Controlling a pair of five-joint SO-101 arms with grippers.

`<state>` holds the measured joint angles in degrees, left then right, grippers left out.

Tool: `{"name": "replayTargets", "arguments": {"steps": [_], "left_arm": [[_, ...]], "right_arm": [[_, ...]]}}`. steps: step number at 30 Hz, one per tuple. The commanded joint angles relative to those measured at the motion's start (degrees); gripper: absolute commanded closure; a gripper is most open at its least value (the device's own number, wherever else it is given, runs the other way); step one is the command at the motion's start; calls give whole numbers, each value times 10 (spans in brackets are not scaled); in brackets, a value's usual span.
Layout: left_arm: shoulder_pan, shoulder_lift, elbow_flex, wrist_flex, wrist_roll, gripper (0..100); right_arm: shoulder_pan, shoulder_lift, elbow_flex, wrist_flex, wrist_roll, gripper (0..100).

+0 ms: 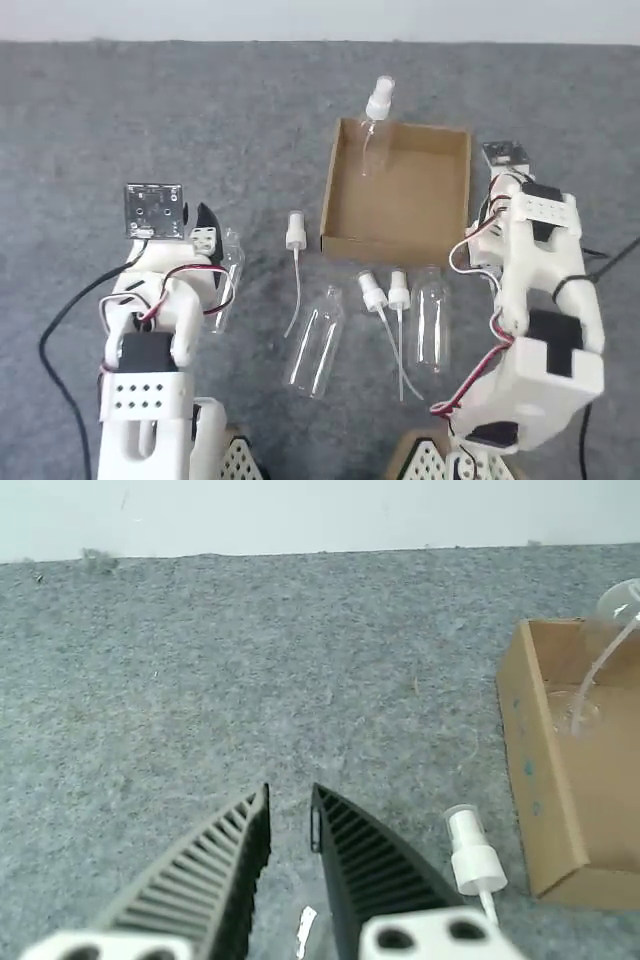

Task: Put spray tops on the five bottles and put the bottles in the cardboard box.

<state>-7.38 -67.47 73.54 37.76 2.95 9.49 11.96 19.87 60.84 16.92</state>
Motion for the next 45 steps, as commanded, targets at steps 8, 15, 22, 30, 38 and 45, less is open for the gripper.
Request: {"name": "replayTargets", "arguments": {"steps": [8, 15, 22, 30, 38, 45], "left_arm": [[3, -11, -6, -16, 4, 945], [3, -11, -6, -16, 3, 945], [3, -11, -6, -16, 3, 945], [0, -11, -6, -16, 4, 945], [-3, -11, -7, -16, 4, 945], [-3, -11, -7, -16, 2, 945]], "right_arm": [[-5, -6, -15, -13, 5, 926], [-5, -86, -87, 94, 3, 950], [-44, -204, -157, 189, -43, 950], [-258, -241, -251, 267, -125, 950], [-440, -119, -330, 201, -256, 950], [-511, 18, -390, 121, -362, 949]]}}
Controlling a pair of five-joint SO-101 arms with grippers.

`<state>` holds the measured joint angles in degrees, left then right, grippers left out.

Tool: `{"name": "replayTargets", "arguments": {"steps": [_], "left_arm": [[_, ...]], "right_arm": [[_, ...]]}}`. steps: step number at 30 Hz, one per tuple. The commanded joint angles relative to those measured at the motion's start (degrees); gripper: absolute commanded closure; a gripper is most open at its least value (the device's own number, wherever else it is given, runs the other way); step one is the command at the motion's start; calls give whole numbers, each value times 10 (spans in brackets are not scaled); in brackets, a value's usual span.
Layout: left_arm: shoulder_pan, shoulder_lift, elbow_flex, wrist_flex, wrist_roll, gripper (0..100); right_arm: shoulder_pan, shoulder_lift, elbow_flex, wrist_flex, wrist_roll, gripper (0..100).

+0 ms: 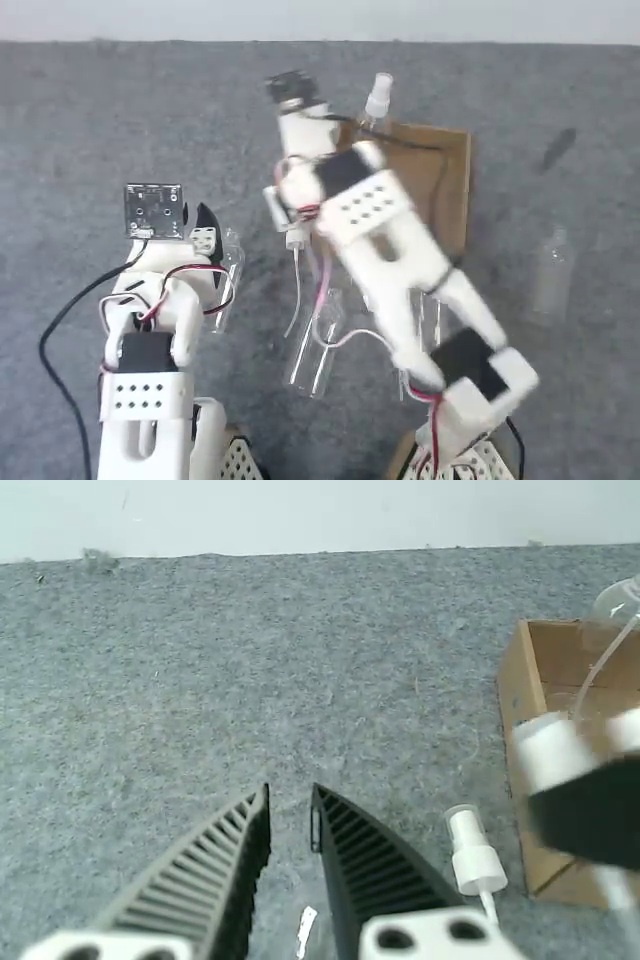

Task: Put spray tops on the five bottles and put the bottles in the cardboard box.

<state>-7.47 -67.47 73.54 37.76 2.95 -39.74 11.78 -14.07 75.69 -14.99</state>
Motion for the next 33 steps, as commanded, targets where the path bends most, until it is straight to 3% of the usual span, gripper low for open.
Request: {"name": "replayTargets", "arguments": {"steps": [1, 4, 8, 21, 28, 33], "left_arm": [[-2, -11, -7, -16, 2, 945], [-9, -11, -9, -16, 2, 945], [-34, -11, -11, -29, 5, 945], [-33, -10, -9, -31, 5, 945], [-31, -6, -13, -24, 5, 945], [1, -6, -31, 25, 5, 945]], "right_arm": [[-21, 36, -52, -36, -61, 949], [-20, 82, -52, -69, -112, 943], [-22, 124, -53, -86, -144, 862], [-18, 120, -54, -28, -141, 781], [-17, -6, -54, 73, -51, 783], [-16, -67, -54, 158, 40, 783]]}}
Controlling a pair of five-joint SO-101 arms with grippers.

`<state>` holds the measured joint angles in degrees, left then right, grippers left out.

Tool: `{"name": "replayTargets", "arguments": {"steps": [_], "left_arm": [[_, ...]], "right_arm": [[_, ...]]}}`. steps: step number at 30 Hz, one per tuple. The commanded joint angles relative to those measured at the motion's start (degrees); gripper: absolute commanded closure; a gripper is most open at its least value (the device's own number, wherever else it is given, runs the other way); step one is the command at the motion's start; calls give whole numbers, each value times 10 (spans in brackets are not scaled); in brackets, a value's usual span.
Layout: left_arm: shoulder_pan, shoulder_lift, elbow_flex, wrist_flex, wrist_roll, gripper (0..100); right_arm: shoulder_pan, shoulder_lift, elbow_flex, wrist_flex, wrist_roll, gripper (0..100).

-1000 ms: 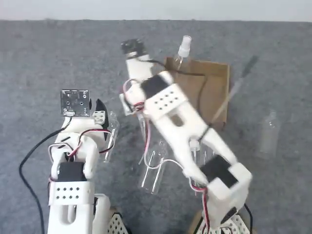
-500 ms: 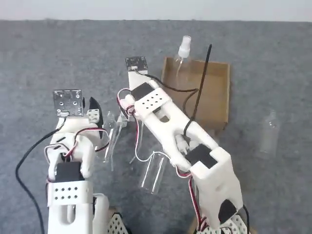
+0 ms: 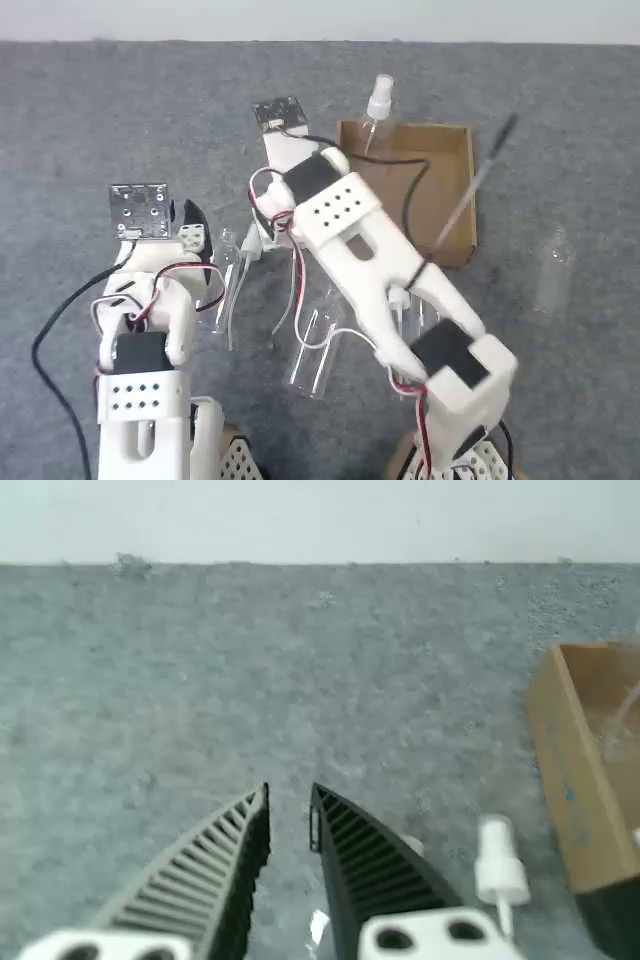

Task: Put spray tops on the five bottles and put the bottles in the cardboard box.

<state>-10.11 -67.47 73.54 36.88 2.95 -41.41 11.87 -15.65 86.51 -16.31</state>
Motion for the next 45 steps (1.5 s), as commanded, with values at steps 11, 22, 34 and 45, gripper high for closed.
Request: {"name": "replayTargets", "arguments": {"steps": [11, 22, 34, 45], "left_arm": [[72, -5, -40, 56, -18, 941], [142, 209, -189, 131, -44, 897], [159, 578, -429, 135, -43, 851], [170, 820, -607, 161, -23, 851]], "right_arm": [[194, -240, -34, 159, 185, 787], [567, -319, 210, 46, 403, 842], [695, -241, 358, -145, 425, 712], [695, -115, 360, -206, 424, 712]]}}
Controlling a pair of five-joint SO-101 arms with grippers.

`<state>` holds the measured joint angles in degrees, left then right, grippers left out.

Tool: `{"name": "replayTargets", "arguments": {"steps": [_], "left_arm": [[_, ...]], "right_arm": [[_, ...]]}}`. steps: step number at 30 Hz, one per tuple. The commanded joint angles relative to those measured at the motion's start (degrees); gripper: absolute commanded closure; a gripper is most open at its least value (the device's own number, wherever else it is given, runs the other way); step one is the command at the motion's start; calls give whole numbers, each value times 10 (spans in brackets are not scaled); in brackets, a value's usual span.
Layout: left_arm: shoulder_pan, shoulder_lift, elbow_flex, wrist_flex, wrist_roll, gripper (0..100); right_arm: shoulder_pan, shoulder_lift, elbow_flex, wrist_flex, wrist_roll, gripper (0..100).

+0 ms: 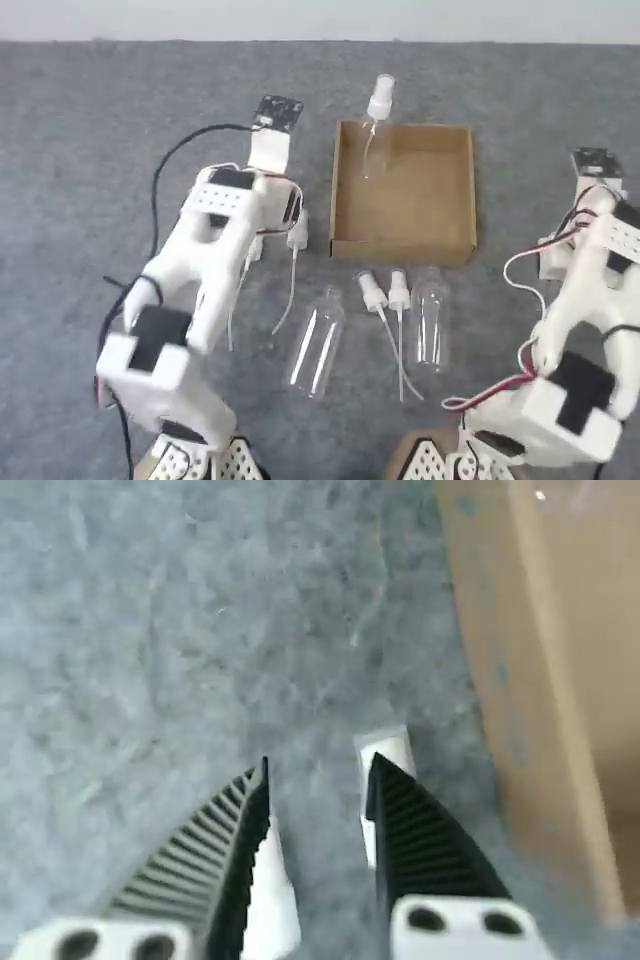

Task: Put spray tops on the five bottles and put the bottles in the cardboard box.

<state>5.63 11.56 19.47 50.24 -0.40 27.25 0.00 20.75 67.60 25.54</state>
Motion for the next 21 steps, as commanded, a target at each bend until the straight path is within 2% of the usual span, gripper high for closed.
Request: {"name": "replayTargets", "arguments": {"steps": [1, 13, 21], "left_arm": [[18, 41, -78, 37, 11, 851], [33, 53, -98, 58, 11, 851], [43, 112, -97, 61, 11, 855]], "right_arm": [[8, 13, -4, -20, 5, 712], [6, 54, -4, -44, 5, 712], [6, 54, -4, -42, 5, 712]]}}
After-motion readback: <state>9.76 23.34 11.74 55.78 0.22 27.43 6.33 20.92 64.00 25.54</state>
